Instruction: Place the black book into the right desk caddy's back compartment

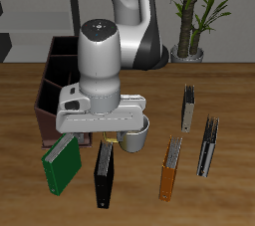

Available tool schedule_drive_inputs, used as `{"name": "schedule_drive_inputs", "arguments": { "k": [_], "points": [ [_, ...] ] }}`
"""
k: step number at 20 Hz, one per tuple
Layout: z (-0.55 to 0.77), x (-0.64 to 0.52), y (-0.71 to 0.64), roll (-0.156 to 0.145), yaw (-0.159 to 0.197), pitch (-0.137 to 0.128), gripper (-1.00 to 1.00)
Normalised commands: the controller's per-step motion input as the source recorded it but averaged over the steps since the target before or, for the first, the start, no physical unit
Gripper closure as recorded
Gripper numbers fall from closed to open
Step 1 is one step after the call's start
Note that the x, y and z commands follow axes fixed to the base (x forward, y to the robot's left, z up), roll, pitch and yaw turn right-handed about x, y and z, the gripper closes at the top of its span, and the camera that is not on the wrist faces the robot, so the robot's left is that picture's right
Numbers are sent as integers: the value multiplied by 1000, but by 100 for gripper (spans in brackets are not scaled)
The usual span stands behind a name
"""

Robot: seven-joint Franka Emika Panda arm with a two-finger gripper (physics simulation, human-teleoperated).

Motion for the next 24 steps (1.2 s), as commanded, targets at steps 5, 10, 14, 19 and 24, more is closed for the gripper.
{"name": "schedule_drive_inputs", "arguments": {
  "k": [5,10,14,19,24],
  "points": [
    [-300,59,80,12,-6,24,-100],
    [-213,61,-18,2,8,31,-100],
    [-180,40,-61,-7,-4,27,-100],
    [-176,35,18,24,-2,35,-100],
    [-122,6,55,24,9,16,100]
  ]
}}
